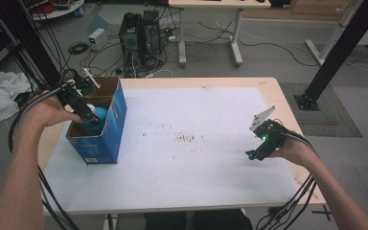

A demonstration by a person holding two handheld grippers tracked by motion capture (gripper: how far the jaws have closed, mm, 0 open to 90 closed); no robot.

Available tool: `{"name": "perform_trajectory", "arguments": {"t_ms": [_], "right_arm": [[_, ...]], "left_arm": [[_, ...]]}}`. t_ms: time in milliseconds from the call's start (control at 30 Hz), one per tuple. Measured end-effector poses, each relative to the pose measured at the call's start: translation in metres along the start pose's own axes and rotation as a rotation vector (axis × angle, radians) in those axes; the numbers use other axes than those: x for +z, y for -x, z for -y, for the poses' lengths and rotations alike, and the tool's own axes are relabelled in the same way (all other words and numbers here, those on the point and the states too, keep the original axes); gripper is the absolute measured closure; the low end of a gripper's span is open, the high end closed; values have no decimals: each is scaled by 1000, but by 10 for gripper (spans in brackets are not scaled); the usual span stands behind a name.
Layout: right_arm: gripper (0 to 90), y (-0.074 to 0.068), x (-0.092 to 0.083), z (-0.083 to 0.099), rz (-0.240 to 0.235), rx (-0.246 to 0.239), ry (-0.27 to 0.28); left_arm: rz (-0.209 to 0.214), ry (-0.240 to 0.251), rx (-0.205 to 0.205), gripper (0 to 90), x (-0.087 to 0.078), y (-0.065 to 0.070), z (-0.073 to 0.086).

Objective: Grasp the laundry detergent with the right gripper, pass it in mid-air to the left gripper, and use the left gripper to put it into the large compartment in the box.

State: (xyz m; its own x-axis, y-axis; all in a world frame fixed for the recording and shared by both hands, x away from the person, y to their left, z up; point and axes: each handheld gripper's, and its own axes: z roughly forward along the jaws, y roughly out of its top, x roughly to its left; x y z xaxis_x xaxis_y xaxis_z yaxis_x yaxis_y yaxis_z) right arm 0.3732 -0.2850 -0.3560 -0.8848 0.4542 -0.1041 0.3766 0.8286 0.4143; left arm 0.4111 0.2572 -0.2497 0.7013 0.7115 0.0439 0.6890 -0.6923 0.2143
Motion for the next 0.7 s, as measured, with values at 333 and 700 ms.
{"name": "perform_trajectory", "arguments": {"t_ms": [333,700], "right_arm": [[119,-1,0,0,7,2,12],[119,-1,-3,2,1,28,-9]], "left_arm": [[-41,6,13,270,-16,2,-5],[-81,48,73,269,-44,16,-23]]}}
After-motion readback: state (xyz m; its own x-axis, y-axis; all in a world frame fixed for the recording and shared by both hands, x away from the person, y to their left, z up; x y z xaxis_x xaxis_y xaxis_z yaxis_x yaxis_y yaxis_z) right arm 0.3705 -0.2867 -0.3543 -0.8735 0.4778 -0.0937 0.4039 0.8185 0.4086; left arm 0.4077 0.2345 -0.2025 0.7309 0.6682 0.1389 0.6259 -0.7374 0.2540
